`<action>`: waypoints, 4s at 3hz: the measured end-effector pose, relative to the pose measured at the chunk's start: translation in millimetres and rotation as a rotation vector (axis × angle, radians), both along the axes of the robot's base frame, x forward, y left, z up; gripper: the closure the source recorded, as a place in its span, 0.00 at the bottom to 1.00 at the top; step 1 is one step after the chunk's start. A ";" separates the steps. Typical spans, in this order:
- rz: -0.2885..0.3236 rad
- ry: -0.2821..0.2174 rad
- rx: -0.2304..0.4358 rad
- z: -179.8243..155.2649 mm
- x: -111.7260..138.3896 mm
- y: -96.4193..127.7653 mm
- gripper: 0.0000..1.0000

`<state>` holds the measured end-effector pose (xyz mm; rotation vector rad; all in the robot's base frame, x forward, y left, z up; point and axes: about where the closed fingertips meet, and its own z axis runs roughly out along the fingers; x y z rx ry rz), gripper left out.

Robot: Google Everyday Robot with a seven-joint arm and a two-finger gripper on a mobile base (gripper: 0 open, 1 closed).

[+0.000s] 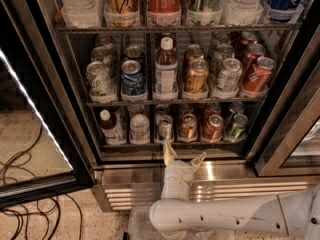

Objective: Pick orange can from bottom shelf of fridge

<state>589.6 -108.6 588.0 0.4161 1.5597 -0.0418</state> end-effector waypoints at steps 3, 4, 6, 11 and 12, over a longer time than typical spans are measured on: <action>0.001 -0.060 -0.144 27.7 17.3 -6.5 0.31; -0.003 -0.064 -0.156 27.9 18.0 -7.9 0.32; 0.007 -0.053 -0.191 20.6 26.7 -7.8 0.34; 0.042 -0.098 -0.254 24.3 67.9 -32.5 0.34; 0.073 -0.106 -0.242 27.2 77.4 -30.3 0.34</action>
Offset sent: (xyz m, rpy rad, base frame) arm 0.0129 -0.0195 0.0447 -0.1803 -0.1019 -0.0471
